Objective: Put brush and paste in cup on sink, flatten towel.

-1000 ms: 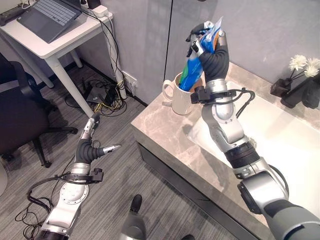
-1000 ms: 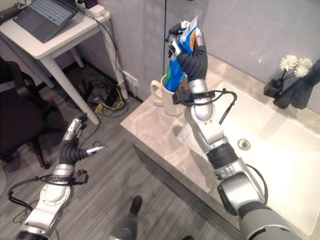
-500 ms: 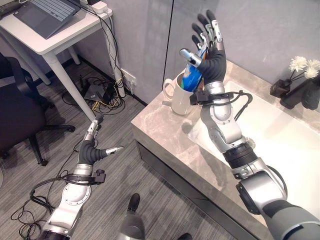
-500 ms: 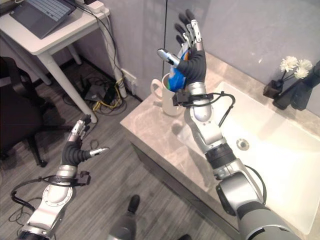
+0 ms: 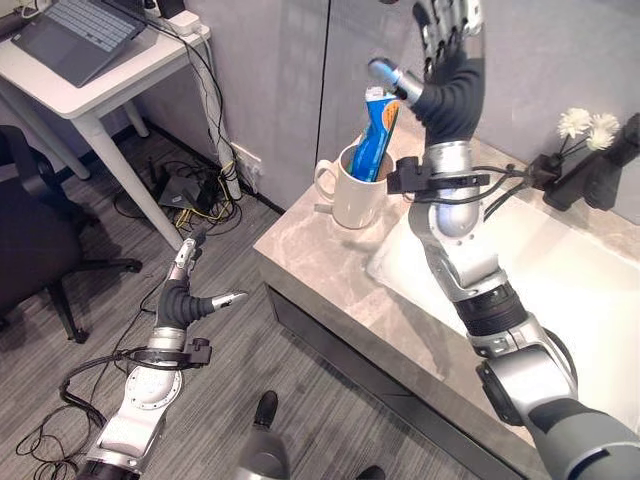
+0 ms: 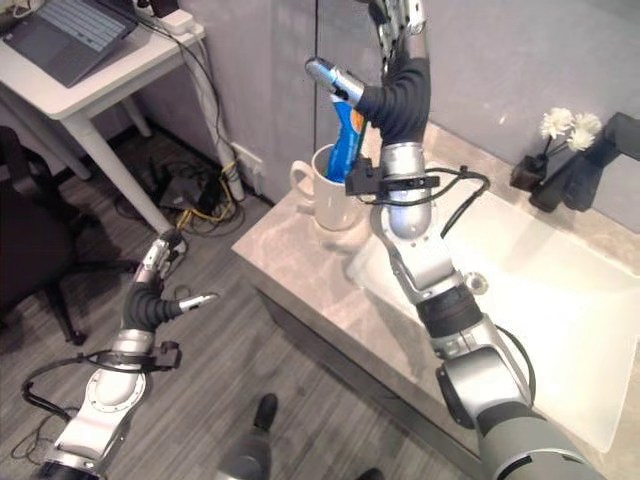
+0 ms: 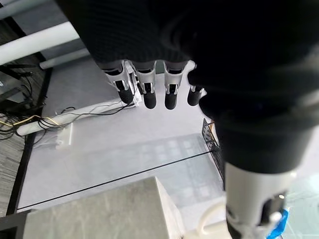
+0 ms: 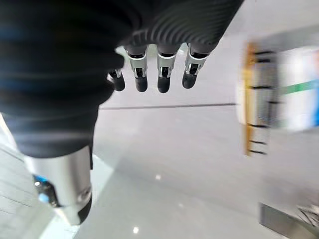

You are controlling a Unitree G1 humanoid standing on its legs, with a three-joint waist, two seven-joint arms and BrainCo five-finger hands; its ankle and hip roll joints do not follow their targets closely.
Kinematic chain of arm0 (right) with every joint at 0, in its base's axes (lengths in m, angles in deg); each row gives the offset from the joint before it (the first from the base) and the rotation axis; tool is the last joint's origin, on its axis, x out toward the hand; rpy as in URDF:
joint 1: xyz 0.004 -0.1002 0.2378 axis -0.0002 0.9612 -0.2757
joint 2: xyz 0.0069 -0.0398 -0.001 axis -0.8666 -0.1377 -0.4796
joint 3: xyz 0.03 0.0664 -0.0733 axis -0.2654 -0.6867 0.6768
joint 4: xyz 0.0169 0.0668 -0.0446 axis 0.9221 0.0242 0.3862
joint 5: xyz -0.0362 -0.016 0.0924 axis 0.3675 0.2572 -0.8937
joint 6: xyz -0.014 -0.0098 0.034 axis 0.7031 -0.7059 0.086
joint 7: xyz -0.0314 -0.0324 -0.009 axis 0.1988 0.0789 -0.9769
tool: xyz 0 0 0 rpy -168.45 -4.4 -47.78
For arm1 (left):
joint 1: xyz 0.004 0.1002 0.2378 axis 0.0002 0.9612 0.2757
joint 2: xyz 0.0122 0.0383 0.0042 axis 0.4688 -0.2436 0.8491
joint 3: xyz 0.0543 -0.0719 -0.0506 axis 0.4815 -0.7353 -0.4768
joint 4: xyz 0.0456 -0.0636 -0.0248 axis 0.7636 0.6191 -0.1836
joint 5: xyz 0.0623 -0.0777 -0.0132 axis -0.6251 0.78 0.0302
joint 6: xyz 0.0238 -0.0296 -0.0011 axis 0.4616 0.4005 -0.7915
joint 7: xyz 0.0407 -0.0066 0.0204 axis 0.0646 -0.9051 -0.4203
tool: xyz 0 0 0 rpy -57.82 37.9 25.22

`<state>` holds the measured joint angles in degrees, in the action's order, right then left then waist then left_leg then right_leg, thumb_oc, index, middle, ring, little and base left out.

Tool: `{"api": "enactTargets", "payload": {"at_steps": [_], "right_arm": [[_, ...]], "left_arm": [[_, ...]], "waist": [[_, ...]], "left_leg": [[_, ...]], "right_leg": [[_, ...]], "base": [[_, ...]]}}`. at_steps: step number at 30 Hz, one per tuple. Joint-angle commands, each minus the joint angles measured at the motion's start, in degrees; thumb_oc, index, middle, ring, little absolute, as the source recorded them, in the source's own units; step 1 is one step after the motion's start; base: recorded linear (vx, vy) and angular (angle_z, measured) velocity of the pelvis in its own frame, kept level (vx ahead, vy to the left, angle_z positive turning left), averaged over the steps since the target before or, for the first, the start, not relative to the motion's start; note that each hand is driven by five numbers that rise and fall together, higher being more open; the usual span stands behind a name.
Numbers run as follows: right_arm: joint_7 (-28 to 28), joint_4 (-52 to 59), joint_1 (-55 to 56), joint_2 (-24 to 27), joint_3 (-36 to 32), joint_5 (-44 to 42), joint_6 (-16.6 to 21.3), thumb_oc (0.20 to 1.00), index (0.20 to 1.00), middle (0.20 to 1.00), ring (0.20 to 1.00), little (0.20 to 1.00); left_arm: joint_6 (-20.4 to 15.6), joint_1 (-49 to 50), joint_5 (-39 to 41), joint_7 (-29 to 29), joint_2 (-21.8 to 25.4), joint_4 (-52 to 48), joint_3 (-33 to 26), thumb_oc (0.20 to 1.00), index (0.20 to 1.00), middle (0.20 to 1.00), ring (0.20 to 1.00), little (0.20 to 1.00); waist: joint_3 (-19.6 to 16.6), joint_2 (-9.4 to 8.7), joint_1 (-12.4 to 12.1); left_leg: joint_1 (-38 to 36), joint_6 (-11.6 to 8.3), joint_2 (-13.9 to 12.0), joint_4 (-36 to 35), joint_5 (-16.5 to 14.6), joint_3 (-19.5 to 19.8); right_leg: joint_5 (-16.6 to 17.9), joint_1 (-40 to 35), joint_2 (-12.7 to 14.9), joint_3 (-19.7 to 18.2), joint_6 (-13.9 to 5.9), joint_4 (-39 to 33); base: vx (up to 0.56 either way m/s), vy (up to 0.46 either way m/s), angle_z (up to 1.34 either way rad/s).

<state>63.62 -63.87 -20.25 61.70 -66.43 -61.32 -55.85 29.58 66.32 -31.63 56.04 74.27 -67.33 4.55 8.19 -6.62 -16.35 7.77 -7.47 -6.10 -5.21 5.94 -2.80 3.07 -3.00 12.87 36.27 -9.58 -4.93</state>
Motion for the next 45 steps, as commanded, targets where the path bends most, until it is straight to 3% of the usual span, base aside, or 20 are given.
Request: {"api": "enactTargets", "payload": {"at_steps": [1,3,4,5,8,9,11,13,14,15,16,19,28,33,34,37,41,45], "right_arm": [[-3.38,6.39,-2.99,5.91,-3.44,5.49,0.99,1.0,1.0,1.0,1.0,1.0],[-4.98,9.21,-1.31,8.3,-7.08,8.06,0.71,1.0,1.0,1.0,1.0,1.0],[-5.79,11.87,0.98,12.57,-10.85,11.05,0.51,1.0,1.0,1.0,1.0,1.0],[-5.8,12.17,1.34,12.58,-11.02,11.12,0.39,1.0,1.0,1.0,1.0,1.0],[-10.1,14.57,10.45,21.11,-21.53,18.34,-0.32,1.0,1.0,1.0,1.0,1.0],[-10.27,14.9,11.02,21.13,-21.82,18.56,-0.36,1.0,1.0,1.0,1.0,1.0],[-13.01,16.48,25.59,24.77,-35.34,21.86,-0.17,1.0,1.0,1.0,1.0,1.0],[-15.56,11.79,34.57,26.11,-44.26,21.45,-0.88,1.0,1.0,1.0,1.0,1.0],[-17.3,9.58,38.77,25.83,-48.29,21.04,-0.67,1.0,1.0,1.0,1.0,1.0],[-19.17,4.87,43.52,26.42,-52.59,20.9,-1.63,1.0,1.0,1.0,1.0,1.0],[-20.6,1.32,47.72,26.22,-56.09,19.89,-1.45,1.0,1.0,1.0,1.0,1.0],[-26.02,-13.1,57.14,19.21,-64.78,14.53,-3.3,1.0,1.0,1.0,1.0,1.0],[-20.89,-45.21,62.32,13.16,-59.67,-0.23,-2.19,1.0,1.0,1.0,1.0,1.0],[-9.73,-59.18,58.88,9.04,-49.0,-8.32,-4.03,1.0,1.0,1.0,1.0,1.0],[-5.21,-63.3,57.66,8.17,-44.76,-9.1,-5.28,1.0,1.0,1.0,1.0,1.0],[6.81,-68.59,55.46,5.94,-32.28,-6.1,-8.95,1.0,1.0,1.0,1.0,1.0],[10.43,-70.45,53.96,5.48,-26.58,-1.78,-10.49,1.0,1.0,1.0,1.0,1.0],[15.31,-67.3,51.78,4.18,-15.05,7.34,-12.09,1.0,1.0,1.0,1.0,1.0]], "left_arm": [[-2.46,-2.76,-0.52,-0.82,0.94,-3.5,-0.05,1.0,1.0,1.0,1.0,1.0],[-2.62,-2.59,1.29,0.07,0.37,-5.01,-0.92,1.0,1.0,1.0,1.0,1.0],[-2.92,-2.11,2.49,0.97,-0.08,-6.57,-2.17,1.0,1.0,1.0,1.0,1.0],[-2.85,-2.02,2.57,1.07,-0.02,-6.69,-2.09,1.0,1.0,1.0,1.0,1.0],[-3.43,-0.05,4.2,3.05,-0.59,-10.6,-5.48,1.0,1.0,1.0,1.0,1.0],[-3.33,0.06,4.29,3.18,-0.54,-10.82,-5.29,1.0,1.0,1.0,1.0,1.0],[-3.99,2.72,4.22,5.08,-0.65,-13.8,-8.8,1.0,1.0,1.0,1.0,1.0],[-4.23,4.6,4.69,6.42,-0.14,-14.98,-11.4,1.0,1.0,1.0,1.0,1.0],[-4.17,5.57,5.35,7.15,0.01,-15.61,-11.93,0.956,0.956,0.956,0.956,0.956],[-4.14,6.7,5.67,7.67,0.53,-15.73,-13.3,0.799,0.799,0.799,0.799,0.799],[-4.14,7.67,6.64,8.21,0.96,-16.24,-14.05,0.2,0.2,0.2,0.2,0.2],[-3.28,11.45,10.05,8.52,-0.63,-15.32,-17.49,0.2,0.2,0.2,0.2,0.2],[-2.15,13.98,13.41,10.24,-1.66,-11.18,-17.56,0.2,0.2,0.2,0.2,0.2],[-0.39,13.04,19.26,13.34,-1.77,-7.59,-14.78,0.2,0.2,0.2,0.2,0.2],[0.13,12.61,20.14,13.65,-1.98,-6.43,-14.53,0.2,0.2,0.2,0.2,0.2],[1.62,11.99,16.71,14.18,-0.09,-4.94,-15.94,0.2,0.2,0.2,0.2,0.2],[2.24,11.25,17.87,15.19,0.32,-3.99,-16.28,0.2,0.2,0.2,0.2,0.2],[3.76,7.38,21.69,16.32,0.61,0.12,-15.12,0.2,0.2,0.2,0.2,0.2]], "waist": [[-3.48,0.66,1.7],[-4.04,1.19,3.56],[-4.45,1.47,5.69],[-4.43,1.47,5.38],[-4.94,2.31,9.55],[-5.02,2.28,9.25],[-5.18,3.03,13.04],[-5.12,3.25,14.95],[-5.31,3.3,15.41],[-5.15,3.34,16.36],[-5.09,3.44,16.6],[-4.6,4.27,18.57],[-2.86,6.93,19.99],[-1.57,8.88,20.17],[-1.38,9.18,20.02],[-0.16,9.97,19.23],[0.11,10.18,18.64],[0.03,10.41,17.77]], "left_leg": [[-3.93,0.64,-0.02,0.21,-1.1,-5.98],[-5.24,0.75,-0.43,0.21,-1.45,-7.36],[-6.31,0.87,-0.72,0.21,-1.79,-8.45],[-6.48,0.85,-0.78,0.21,-1.85,-8.63],[-8.03,1.09,-1.35,0.21,-2.42,-10.7],[-7.93,1.17,-1.33,0.21,-2.17,-10.76],[-9.19,1.18,-1.93,0.21,-2.89,-12.57],[-9.45,1.19,-2.19,0.21,-3.04,-13.3],[-9.46,1.24,-2.28,0.21,-3.1,-13.61],[-9.56,1.31,-2.37,0.21,-3.14,-13.97],[-9.49,1.4,-2.43,0.21,-2.77,-14.38],[-10.47,1.58,-2.7,0.21,-3.62,-15.32],[-12.58,1.74,-2.23,0.21,-4.04,-17.96],[-12.42,1.57,-1.87,0.21,-3.34,-18.44],[-12.2,1.48,-1.82,0.21,-3.12,-18.58],[-11.93,1.03,-1.76,0.21,-2.76,-18.78],[-11.72,0.92,-1.66,0.21,-2.53,-18.83],[-10.97,0.75,-1.5,0.21,-2.04,-18.39]], "right_leg": [[5.63,-2.78,3.72,-3.33,-2.93,1.47],[5.16,-2.63,3.57,-4.7,-2.78,1.59],[4.87,-2.43,3.45,-6.05,-2.73,1.51],[4.86,-2.45,3.42,-6.24,-2.71,1.55],[4.46,-1.75,2.91,-8.79,-2.67,1.24],[4.65,-1.61,2.93,-8.81,-2.56,1.25],[4.45,-0.67,2.16,-11.53,-2.68,0.9],[4.64,-0.11,1.87,-12.64,-2.82,0.63],[4.78,0.29,1.79,-13.16,-2.87,0.56],[4.85,0.6,1.59,-13.72,-2.92,0.58],[5.17,1.18,1.47,-14.23,-2.78,0.65],[4.81,1.71,1.13,-15.88,-2.85,0.83],[4.49,2.6,1.03,-19.03,-2.57,1.18],[4.82,2.83,1.16,-19.14,-2.3,1.05],[4.9,3.13,1.18,-19.22,-2.22,1.0],[4.93,3.56,1.05,-19.53,-2.14,0.92],[5.05,3.66,1.08,-19.54,-2.09,0.78],[5.1,3.74,1.17,-19.05,-1.96,0.56]], "base": [[0.0,0.028,-0.15],[0.01,0.033,-0.25],[0.01,0.026,-0.39],[-0.01,0.028,-0.41],[0.01,0.015,-0.37],[0.0,0.01,-0.32],[0.02,0.01,-0.33],[0.01,-0.006,-0.48],[0.02,-0.015,-0.46],[0.0,-0.02,-0.48],[0.0,-0.028,-0.25],[0.04,-0.027,-0.33],[0.02,0.006,-0.3],[-0.01,0.003,-0.01],[-0.04,0.005,-0.03],[0.0,-0.014,-0.04],[0.0,0.0,0.0],[0.05,-0.03,0.0]]}}
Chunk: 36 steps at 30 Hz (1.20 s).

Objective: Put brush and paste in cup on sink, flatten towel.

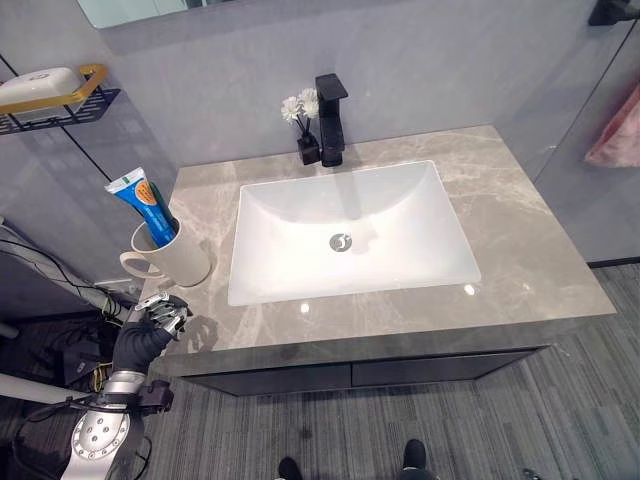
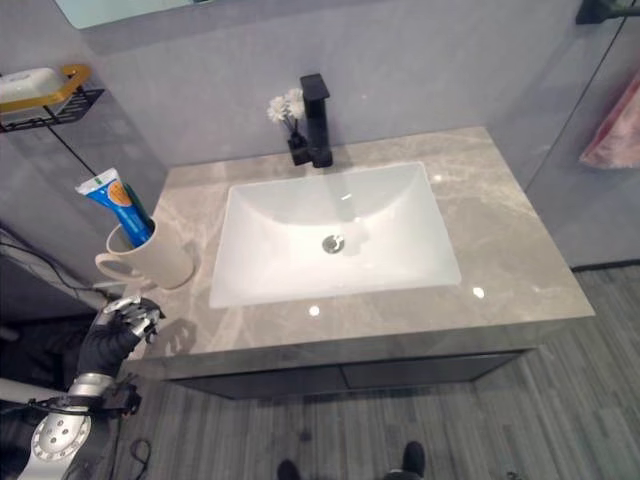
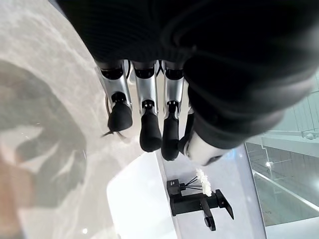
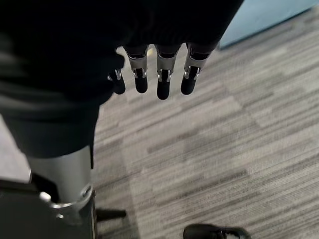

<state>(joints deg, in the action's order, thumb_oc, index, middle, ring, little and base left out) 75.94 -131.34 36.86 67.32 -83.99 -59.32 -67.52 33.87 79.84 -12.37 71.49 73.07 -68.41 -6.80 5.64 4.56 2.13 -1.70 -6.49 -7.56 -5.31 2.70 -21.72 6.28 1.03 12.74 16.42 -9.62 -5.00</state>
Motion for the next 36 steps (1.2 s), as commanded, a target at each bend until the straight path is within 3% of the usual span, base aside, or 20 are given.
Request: {"api": "enactTargets", "payload": {"at_steps": [1,5,18,36], "right_arm": [[4.1,0.95,-5.8,-1.53,5.67,8.01,-0.68,1.0,1.0,1.0,1.0,1.0],[5.04,3.84,-5.84,-2.09,8.96,10.8,-0.84,1.0,1.0,1.0,1.0,1.0],[5.01,-1.63,-4.87,-3.66,5.61,7.15,-2.1,1.0,1.0,1.0,1.0,1.0],[3.08,7.12,-6.21,-3.54,9.68,6.98,-0.87,1.0,1.0,1.0,1.0,1.0]], "left_arm": [[0.11,-6.92,4.3,2.34,2.87,2.15,-2.57,0.2,0.2,0.2,0.2,0.2],[0.97,-8.58,5.94,3.27,4.96,4.31,-1.65,0.2,0.2,0.2,0.2,0.2],[1.05,-14.75,5.16,1.7,7.11,8.25,-1.85,0.2,0.2,0.2,0.2,0.2],[-0.51,-29.09,6.58,-5.07,10.48,18.39,1.03,0.2,0.2,0.2,0.2,0.2]], "waist": [[2.57,-0.62,-0.84],[2.47,-0.64,-0.81],[3.38,-1.42,-0.26],[6.49,-1.35,2.13]], "left_leg": [[-1.23,-0.3,0.0,0.31,1.35,0.6],[-0.73,-0.42,-0.03,0.31,1.48,0.87],[0.39,-0.75,-0.75,0.31,1.5,1.05],[2.16,-0.8,-0.95,0.31,1.79,-1.04]], "right_leg": [[1.96,-0.19,1.31,0.92,-1.9,0.61],[1.84,-0.03,1.21,1.52,-1.78,0.67],[0.63,1.22,0.18,2.14,-1.33,1.52],[0.41,6.47,-0.73,-1.44,-1.08,3.53]], "base": [[0.03,-0.021,0.04],[0.04,-0.019,0.07],[0.04,-0.022,0.02],[0.0,0.0,-0.05]]}}
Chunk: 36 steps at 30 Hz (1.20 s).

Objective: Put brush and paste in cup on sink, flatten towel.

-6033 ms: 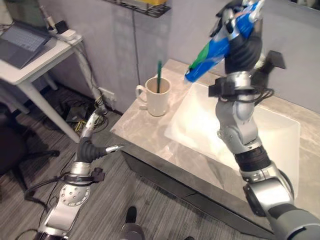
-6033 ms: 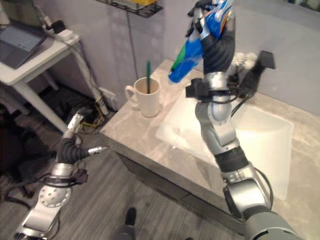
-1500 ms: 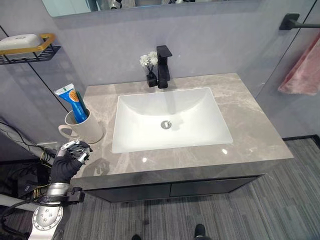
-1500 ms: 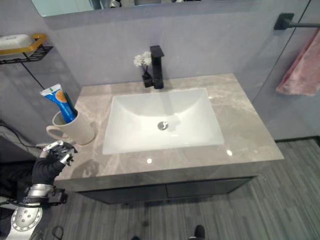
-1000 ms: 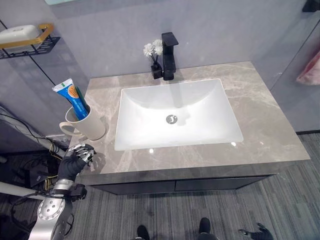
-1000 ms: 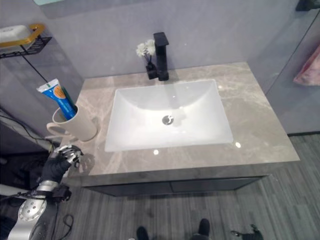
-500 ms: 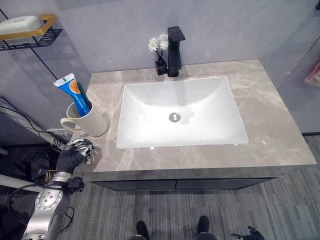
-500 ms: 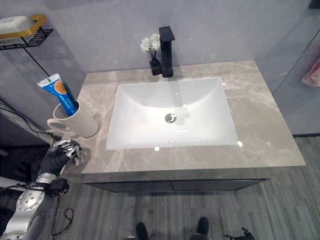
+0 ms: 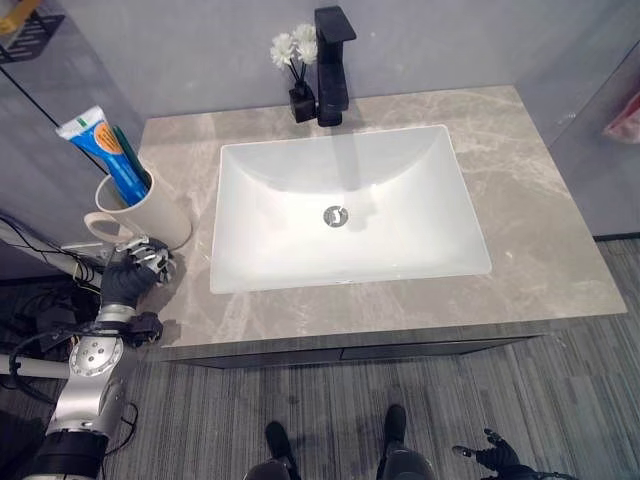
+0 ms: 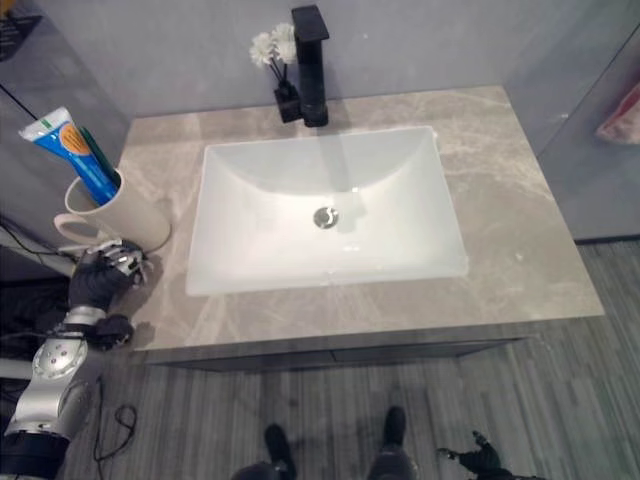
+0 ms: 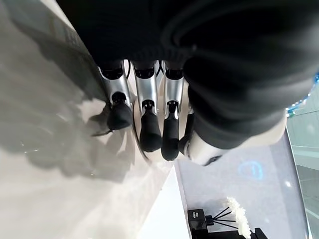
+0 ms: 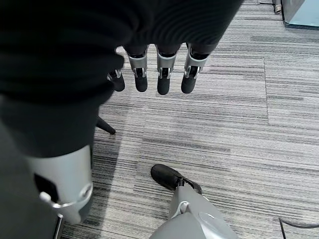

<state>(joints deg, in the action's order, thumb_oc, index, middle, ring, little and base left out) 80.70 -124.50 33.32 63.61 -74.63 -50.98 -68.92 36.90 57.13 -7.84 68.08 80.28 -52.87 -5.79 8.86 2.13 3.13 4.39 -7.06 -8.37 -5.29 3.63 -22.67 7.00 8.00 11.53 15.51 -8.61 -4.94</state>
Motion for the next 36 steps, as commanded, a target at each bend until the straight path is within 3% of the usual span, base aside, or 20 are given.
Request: {"api": "enactTargets", "payload": {"at_steps": [1,16,17,19,20,24,27,30,32,36], "right_arm": [[-1.8,-0.37,-2.9,0.24,0.46,-1.45,0.46,1.0,1.0,1.0,1.0,1.0],[-2.23,0.23,-3.55,0.8,2.78,-2.17,0.9,1.0,1.0,1.0,1.0,1.0],[-2.25,0.4,-3.52,0.78,2.92,-2.31,0.91,1.0,1.0,1.0,1.0,1.0],[-2.26,0.74,-3.7,0.84,3.2,-2.37,1.05,1.0,1.0,1.0,1.0,1.0],[-2.27,0.69,-3.65,0.81,3.16,-2.38,1.04,1.0,1.0,1.0,1.0,1.0],[-2.57,0.91,-4.64,0.77,4.88,-2.84,1.37,1.0,1.0,1.0,1.0,1.0],[-2.82,-0.15,-5.07,0.41,4.73,-3.53,1.32,1.0,1.0,1.0,1.0,1.0],[-2.1,-1.02,-3.79,0.25,3.25,-3.47,1.32,1.0,1.0,1.0,1.0,1.0],[-2.02,-1.24,-3.38,0.25,2.69,-3.36,1.32,1.0,1.0,1.0,1.0,1.0],[-1.71,-0.6,-2.76,0.67,1.17,-2.41,1.92,1.0,1.0,1.0,1.0,1.0]], "left_arm": [[-3.68,-8.52,2.2,-2.16,3.9,4.07,0.52,0.2,0.2,0.2,0.2,0.2],[-4.89,-26.41,0.57,-8.21,8.31,16.47,5.6,0.2,0.2,0.2,0.2,0.2],[-4.95,-27.16,0.44,-8.46,8.61,17.04,5.79,0.2,0.2,0.2,0.2,0.2],[-5.12,-28.69,0.22,-8.96,9.04,18.15,6.3,0.2,0.2,0.2,0.2,0.2],[-5.11,-28.69,0.23,-8.94,9.02,18.15,6.39,0.2,0.2,0.2,0.2,0.2],[-5.26,-35.97,-0.38,-10.82,9.81,22.86,9.98,0.2,0.2,0.2,0.2,0.2],[-6.06,-33.97,1.44,-9.81,8.88,18.91,9.91,0.2,0.2,0.2,0.2,0.2],[-6.03,-19.8,3.12,-2.52,9.38,6.37,7.06,0.2,0.2,0.2,0.2,0.2],[-5.89,-15.51,2.93,-0.71,8.77,3.36,5.98,0.2,0.2,0.2,0.2,0.2],[-5.72,-4.09,2.88,2.93,7.9,-1.46,1.87,0.2,0.2,0.2,0.2,0.2]], "waist": [[3.5,1.12,1.45],[4.89,0.33,3.55],[4.7,0.48,3.62],[5.14,0.13,3.76],[4.91,0.31,3.69],[5.38,0.01,4.14],[5.6,-0.06,3.87],[5.16,0.44,2.67],[4.83,0.71,2.44],[4.9,0.96,1.43]], "left_leg": [[-3.88,-0.31,-0.18,0.29,0.89,-0.35],[-3.34,-0.94,-0.92,0.29,1.42,-2.24],[-3.82,-1.42,-0.94,0.29,0.29,-1.57],[-3.23,-1.04,-1.11,0.29,1.54,-2.47],[-3.72,-1.49,-1.06,0.29,0.39,-1.71],[-3.3,-1.76,-1.5,0.29,0.65,-1.84],[-2.32,-1.51,-1.79,0.29,2.26,-2.12],[-2.03,-1.86,-2.06,0.29,2.67,-1.3],[-2.61,-2.32,-2.0,0.29,1.4,-0.45],[-2.06,-1.81,-1.92,0.29,2.46,-0.59]], "right_leg": [[-0.24,-0.05,0.36,-0.85,-2.14,3.58],[0.46,2.54,-0.86,-2.68,-2.3,3.48],[-0.37,2.06,-0.94,-3.06,-2.91,3.34],[0.52,2.86,-0.99,-2.88,-2.31,3.53],[-0.33,2.28,-1.0,-3.23,-2.92,3.37],[-0.04,2.87,-1.45,-3.44,-3.0,3.27],[0.87,3.52,-1.55,-2.69,-2.3,3.38],[0.63,2.93,-1.68,-1.71,-1.97,3.2],[-0.3,2.02,-1.66,-1.87,-2.53,2.89],[0.51,1.97,-1.47,-0.98,-1.72,2.62]], "base": [[0.0,0.0,0.0],[0.01,-0.008,-0.07],[0.07,0.01,-0.09],[0.0,-0.009,-0.06],[0.0,-0.012,-0.11],[-0.01,-0.028,-0.08],[-0.05,-0.057,-0.02],[0.0,0.0,0.0],[0.05,0.004,0.03],[0.01,0.003,0.1]]}}
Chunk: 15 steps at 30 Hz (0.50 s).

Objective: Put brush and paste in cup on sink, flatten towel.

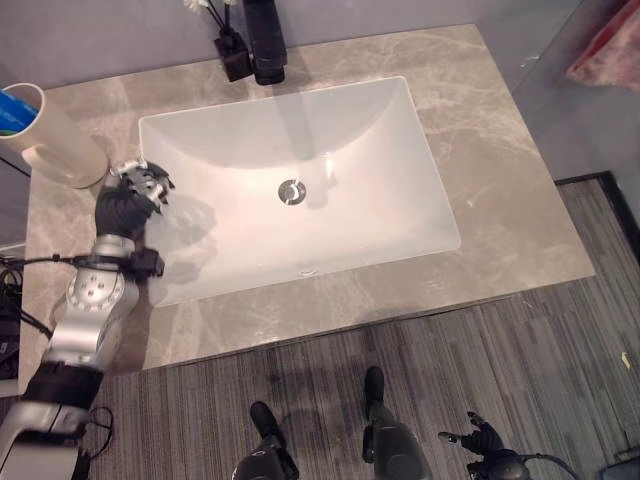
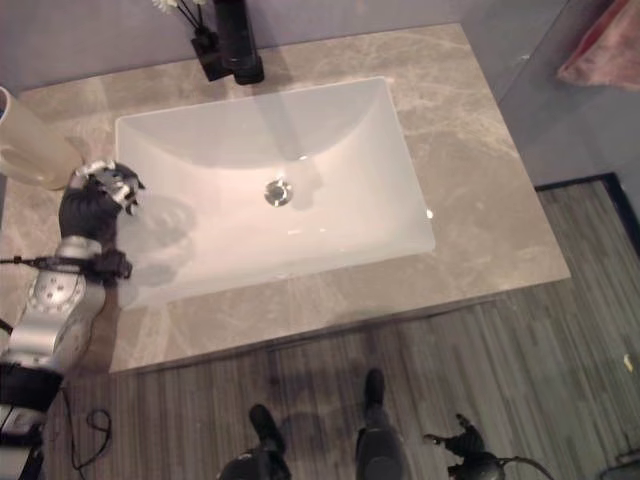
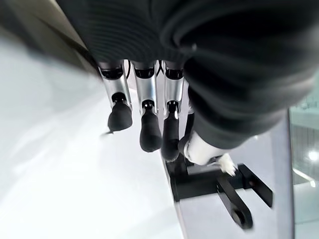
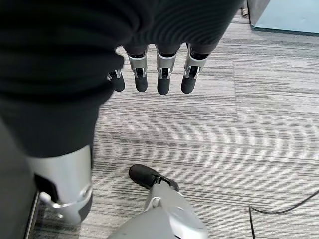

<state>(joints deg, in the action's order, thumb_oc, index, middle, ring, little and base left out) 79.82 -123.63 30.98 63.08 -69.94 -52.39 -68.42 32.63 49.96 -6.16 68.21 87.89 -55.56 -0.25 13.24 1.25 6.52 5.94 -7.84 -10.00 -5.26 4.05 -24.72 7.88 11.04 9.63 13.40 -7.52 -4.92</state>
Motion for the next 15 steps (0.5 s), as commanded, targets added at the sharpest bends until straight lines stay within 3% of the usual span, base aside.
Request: {"api": "enactTargets", "payload": {"at_steps": [1,5,6,12,15], "right_arm": [[-0.69,-1.04,-0.27,1.43,-3.68,-0.96,1.62,1.0,1.0,1.0,1.0,1.0],[-0.8,0.22,-0.15,1.97,-4.3,-0.13,2.2,1.0,1.0,1.0,1.0,1.0],[-0.82,1.09,0.01,2.19,-4.25,0.15,2.39,1.0,1.0,1.0,1.0,1.0],[-1.1,1.47,-0.19,2.54,-4.05,0.38,2.36,1.0,1.0,1.0,1.0,1.0],[-0.92,1.3,-0.72,2.9,-3.07,0.46,2.23,1.0,1.0,1.0,1.0,1.0]], "left_arm": [[-1.52,5.17,0.56,3.09,0.31,1.66,-4.94,0.2,0.2,0.2,0.2,0.2],[-1.72,9.13,-1.05,1.71,-0.76,4.93,-9.85,0.2,0.2,0.2,0.2,0.2],[-1.96,8.37,-1.45,0.11,-1.09,7.8,-11.42,0.2,0.2,0.2,0.2,0.2],[-2.38,5.18,-2.08,-2.39,-0.71,11.8,-12.19,0.2,0.2,0.2,0.2,0.2],[-2.47,-0.06,-3.49,-4.4,1.64,15.67,-11.5,0.2,0.2,0.2,0.2,0.2]], "waist": [[0.29,2.09,-2.12],[0.58,2.29,-2.73],[0.51,2.6,-2.88],[0.73,2.83,-2.79],[1.0,2.79,-2.12]], "left_leg": [[-4.14,-1.5,-0.23,0.26,0.91,2.23],[-3.17,-0.95,-0.06,0.26,2.04,2.05],[-3.62,-1.43,0.05,0.26,0.81,2.78],[-3.02,-1.39,0.16,0.26,0.79,3.08],[-2.72,-1.4,0.19,0.26,0.74,2.92]], "right_leg": [[-1.23,-1.78,0.44,0.89,-3.42,2.42],[-0.45,-1.1,0.56,1.43,-2.67,2.5],[-1.28,-1.71,0.61,1.22,-3.29,2.26],[-1.11,-1.36,0.77,1.44,-3.38,2.15],[-0.85,-0.67,0.77,1.11,-3.48,2.09]], "base": [[0.07,0.025,0.14],[-0.03,-0.001,0.06],[0.06,0.024,0.04],[0.0,0.008,0.09],[0.0,0.0,0.0]]}}
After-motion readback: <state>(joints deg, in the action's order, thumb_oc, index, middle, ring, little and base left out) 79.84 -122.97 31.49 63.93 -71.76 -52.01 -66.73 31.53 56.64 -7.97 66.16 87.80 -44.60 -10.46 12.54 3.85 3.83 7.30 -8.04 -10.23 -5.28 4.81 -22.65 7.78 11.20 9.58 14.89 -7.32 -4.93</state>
